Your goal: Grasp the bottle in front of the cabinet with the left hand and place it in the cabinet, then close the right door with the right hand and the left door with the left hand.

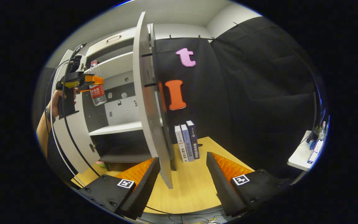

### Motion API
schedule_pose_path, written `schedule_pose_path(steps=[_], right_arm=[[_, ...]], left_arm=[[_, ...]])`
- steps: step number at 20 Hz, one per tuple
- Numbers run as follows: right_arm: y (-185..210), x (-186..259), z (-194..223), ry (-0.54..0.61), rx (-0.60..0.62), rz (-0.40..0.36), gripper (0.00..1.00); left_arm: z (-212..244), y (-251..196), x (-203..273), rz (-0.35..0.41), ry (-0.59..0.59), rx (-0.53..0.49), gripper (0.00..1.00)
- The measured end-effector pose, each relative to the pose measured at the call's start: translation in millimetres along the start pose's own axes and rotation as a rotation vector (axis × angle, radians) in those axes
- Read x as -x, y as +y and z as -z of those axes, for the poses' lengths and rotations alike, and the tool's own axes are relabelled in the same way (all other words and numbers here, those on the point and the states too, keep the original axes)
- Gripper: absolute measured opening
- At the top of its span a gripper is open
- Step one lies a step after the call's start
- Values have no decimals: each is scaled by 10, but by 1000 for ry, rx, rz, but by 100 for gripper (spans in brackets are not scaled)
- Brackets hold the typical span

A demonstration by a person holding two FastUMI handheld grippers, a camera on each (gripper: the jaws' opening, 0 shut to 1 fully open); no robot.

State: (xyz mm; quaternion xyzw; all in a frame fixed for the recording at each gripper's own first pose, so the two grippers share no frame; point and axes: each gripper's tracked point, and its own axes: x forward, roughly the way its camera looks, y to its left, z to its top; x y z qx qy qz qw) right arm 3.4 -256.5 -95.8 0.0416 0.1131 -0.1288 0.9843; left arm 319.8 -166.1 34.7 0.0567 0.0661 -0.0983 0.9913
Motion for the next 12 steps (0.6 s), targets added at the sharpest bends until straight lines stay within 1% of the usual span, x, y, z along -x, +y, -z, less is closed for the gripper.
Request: schedule_pose_path(steps=[2, 4, 5, 8, 12], right_arm=[[-82, 11, -26, -17, -8, 61, 98], [-172, 66, -43, -25, -19, 109, 98], [-207, 95, -47, -29, -24, 132, 98], [-299, 141, -19, -34, -30, 200, 98], [-371, 211, 12, -35, -51, 263, 98]], left_arm=[[274, 50, -342, 13, 70, 32, 73], [540, 81, -687, 23, 119, 35, 73], [685, 91, -804, 15, 150, 35, 73], [1011, 122, -1039, 17, 209, 61, 74], [1436, 165, -1268, 7, 272, 67, 74]])
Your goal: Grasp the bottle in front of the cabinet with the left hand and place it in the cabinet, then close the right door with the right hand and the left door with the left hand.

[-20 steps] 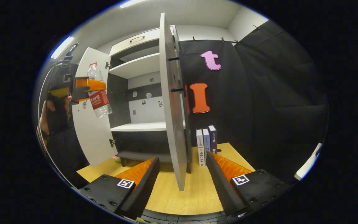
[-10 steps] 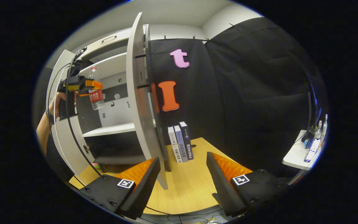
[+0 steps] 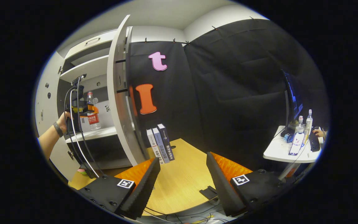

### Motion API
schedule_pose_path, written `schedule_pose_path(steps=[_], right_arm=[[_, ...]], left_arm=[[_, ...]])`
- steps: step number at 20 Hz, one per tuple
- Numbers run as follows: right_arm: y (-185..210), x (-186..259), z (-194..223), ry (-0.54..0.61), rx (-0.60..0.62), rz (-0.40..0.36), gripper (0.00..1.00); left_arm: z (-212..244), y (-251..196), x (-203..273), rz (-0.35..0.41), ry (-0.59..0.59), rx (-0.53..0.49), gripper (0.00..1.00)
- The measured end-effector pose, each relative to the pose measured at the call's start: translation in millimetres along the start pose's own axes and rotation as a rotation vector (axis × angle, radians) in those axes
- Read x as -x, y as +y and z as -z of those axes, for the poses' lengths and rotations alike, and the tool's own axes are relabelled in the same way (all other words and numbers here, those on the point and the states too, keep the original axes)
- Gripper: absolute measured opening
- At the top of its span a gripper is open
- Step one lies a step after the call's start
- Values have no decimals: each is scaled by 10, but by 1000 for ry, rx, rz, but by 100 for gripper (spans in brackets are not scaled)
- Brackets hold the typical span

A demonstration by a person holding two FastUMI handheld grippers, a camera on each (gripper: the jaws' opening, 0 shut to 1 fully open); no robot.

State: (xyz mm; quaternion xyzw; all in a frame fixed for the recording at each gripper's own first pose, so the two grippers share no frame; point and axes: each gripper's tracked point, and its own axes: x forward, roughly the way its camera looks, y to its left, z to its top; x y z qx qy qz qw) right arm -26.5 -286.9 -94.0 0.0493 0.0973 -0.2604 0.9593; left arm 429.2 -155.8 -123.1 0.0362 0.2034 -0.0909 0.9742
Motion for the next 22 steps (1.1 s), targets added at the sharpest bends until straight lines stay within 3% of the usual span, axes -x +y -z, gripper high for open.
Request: schedule_pose_path(steps=[5, 11, 13, 16, 22], right_arm=[[-60, 37, 60, 4, -18, 47, 98], [0, 12, 123, 18, -14, 43, 98], [16, -7, 118, 18, -14, 33, 98], [50, -45, 101, 16, -14, 19, 99], [66, -99, 118, 27, -5, -11, 99]], left_arm=[[134, -6, -157, 18, 22, 19, 75], [165, -35, -186, 32, 1, 12, 76], [136, -22, -201, 34, -15, 21, 78], [14, -4, -168, 31, -55, 21, 95], [-356, 43, 8, 24, -166, 27, 95]])
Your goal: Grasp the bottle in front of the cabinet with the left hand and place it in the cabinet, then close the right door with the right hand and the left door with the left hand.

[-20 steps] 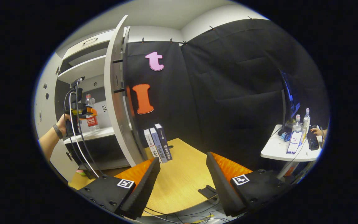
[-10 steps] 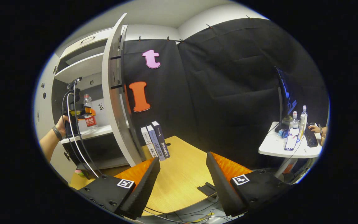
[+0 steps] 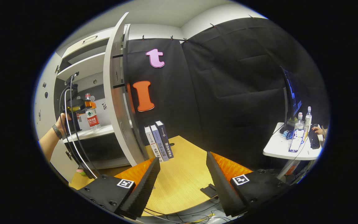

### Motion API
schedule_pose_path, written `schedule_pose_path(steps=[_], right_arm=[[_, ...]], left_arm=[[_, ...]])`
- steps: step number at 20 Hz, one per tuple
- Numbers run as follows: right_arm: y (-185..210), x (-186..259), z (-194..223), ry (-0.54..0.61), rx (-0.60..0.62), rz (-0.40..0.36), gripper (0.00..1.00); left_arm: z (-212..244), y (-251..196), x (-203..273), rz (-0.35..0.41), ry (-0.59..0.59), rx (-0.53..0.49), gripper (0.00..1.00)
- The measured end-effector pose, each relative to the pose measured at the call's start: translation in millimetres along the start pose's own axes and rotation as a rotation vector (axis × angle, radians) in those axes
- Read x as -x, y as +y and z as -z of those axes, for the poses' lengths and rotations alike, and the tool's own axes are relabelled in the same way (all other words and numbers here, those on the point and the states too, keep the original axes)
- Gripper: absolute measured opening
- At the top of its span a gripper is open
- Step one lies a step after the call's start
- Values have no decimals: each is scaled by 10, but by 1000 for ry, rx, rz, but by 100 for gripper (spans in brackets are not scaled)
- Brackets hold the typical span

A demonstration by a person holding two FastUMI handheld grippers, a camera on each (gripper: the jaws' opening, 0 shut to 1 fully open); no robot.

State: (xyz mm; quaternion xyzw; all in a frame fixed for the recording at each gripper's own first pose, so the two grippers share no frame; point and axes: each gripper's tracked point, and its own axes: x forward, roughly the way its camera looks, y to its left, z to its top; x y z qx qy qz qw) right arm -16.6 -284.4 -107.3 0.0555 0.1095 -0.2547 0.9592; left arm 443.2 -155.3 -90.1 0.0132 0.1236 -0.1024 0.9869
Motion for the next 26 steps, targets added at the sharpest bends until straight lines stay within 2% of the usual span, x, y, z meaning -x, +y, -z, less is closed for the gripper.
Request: schedule_pose_path(steps=[7, 14, 18, 20, 26], right_arm=[[-7, -21, -6, 8, 12, -48, 99], [47, -64, -64, 8, 29, -146, 98], [165, -83, -132, 7, 52, -247, 98], [219, -75, -166, 5, 72, -301, 98], [462, -62, -423, -22, 106, -473, 98]], left_arm=[[-464, -129, 342, 2, -106, -6, 94], [-1049, -349, 1163, -4, -227, 12, 94], [-1036, -367, 1739, -39, -226, 32, 94], [-934, -354, 2006, -76, -222, 32, 94], [-555, -559, 2784, -126, -254, 6, 94]])
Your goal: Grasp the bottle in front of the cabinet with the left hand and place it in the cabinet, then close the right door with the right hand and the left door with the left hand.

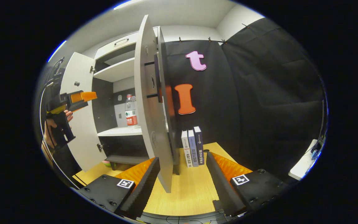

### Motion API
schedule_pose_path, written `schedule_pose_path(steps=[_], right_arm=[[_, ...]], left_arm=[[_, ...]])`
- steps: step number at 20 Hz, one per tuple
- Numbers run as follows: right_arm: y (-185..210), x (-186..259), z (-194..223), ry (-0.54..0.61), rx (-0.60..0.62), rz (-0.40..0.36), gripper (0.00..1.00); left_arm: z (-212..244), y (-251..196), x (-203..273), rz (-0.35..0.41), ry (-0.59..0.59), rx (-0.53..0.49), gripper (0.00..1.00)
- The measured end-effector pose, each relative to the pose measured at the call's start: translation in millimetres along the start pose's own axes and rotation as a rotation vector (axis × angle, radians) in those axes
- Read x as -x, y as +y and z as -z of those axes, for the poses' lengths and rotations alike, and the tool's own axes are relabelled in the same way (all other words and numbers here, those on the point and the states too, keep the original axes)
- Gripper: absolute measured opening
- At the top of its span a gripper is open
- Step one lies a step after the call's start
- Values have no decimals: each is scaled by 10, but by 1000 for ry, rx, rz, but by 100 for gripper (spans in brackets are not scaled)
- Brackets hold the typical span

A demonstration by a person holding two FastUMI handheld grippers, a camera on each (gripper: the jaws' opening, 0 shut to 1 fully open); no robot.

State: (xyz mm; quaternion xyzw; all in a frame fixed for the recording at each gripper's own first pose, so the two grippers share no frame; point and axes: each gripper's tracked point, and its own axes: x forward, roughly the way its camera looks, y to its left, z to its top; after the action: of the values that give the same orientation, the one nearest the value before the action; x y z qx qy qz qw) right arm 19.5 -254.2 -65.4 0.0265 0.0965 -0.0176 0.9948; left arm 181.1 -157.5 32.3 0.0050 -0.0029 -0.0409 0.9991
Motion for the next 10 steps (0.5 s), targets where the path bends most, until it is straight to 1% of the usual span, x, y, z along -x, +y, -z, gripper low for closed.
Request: schedule_pose_path(steps=[2, 4, 5, 8, 10], right_arm=[[97, -31, -66, -8, -1, -47, 98], [203, -5, -114, -9, -16, -91, 98], [220, 2, -129, -10, -17, -95, 98], [111, -65, -92, 3, 21, -38, 98], [58, -140, -195, -8, 42, -3, 98]], left_arm=[[153, -22, 267, -34, 24, -10, 94], [306, -32, 486, -58, 39, 11, 94], [417, -28, 591, -66, 50, 28, 94], [680, 13, 803, -81, 91, 52, 94], [736, 85, 856, -83, 108, 33, 94]])
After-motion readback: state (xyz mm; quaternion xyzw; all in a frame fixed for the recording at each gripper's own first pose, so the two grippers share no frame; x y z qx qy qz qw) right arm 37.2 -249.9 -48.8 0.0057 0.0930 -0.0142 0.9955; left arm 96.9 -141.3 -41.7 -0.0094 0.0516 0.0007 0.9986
